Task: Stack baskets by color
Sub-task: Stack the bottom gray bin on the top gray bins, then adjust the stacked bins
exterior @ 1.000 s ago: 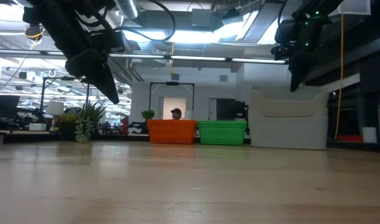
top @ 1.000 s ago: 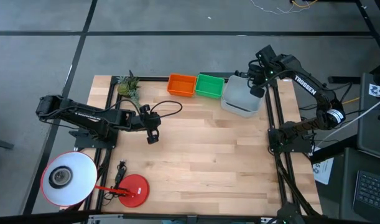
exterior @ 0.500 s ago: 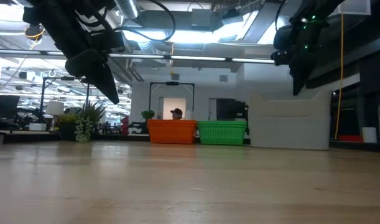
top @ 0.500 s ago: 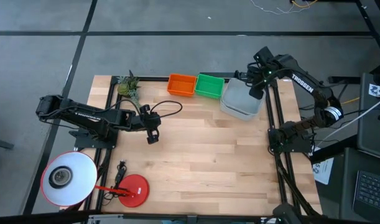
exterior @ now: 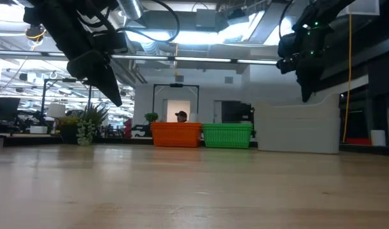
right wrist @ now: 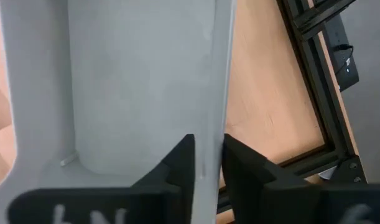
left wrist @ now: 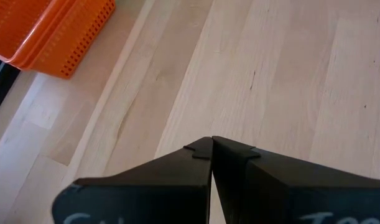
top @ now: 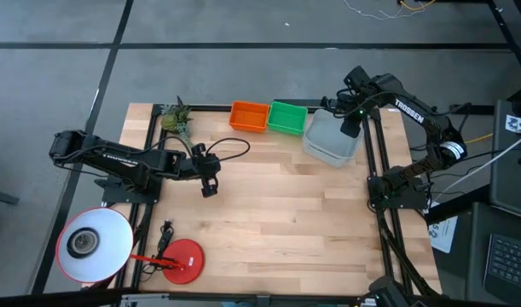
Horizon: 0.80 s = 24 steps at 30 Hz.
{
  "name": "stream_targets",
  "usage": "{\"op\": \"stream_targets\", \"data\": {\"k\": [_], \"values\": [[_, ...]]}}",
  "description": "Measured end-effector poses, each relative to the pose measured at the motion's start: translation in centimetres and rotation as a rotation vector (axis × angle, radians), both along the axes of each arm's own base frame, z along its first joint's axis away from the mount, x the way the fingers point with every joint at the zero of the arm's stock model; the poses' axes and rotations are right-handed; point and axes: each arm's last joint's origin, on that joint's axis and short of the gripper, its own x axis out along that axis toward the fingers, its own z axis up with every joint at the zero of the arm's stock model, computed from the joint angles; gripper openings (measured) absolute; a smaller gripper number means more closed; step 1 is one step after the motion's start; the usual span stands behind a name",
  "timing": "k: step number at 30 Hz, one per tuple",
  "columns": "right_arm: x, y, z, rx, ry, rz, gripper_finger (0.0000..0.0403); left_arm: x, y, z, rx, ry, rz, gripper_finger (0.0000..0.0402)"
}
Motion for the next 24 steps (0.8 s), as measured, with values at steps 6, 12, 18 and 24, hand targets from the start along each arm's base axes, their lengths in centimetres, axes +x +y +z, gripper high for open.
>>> {"op": "stream_targets", "data": {"k": [6, 12, 18, 24], "values": [[0.0, 0.0, 0.3, -0.003, 0.001, -0.001, 0.0107, 0.0, 0.0, 0.0, -0.001, 0.000, 0.001, 0.0001], [0.6, 0.2, 3.1, 0.043, -0.129, -0.056, 0.0113, 0.0, 0.0, 0.0, -0.001, -0.001, 0.002, 0.0001], [3.9, 3.7, 2.3, 0.451, -0.502, 0.132, 0.0106, 0.0, 0.0, 0.0, -0.001, -0.001, 0.001, 0.0001], [7.7, 8.2, -4.3, 0.422, -0.329, 0.170, 0.0091, 0.0, 0.0, 0.0, -0.001, -0.001, 0.001, 0.0001]]}}
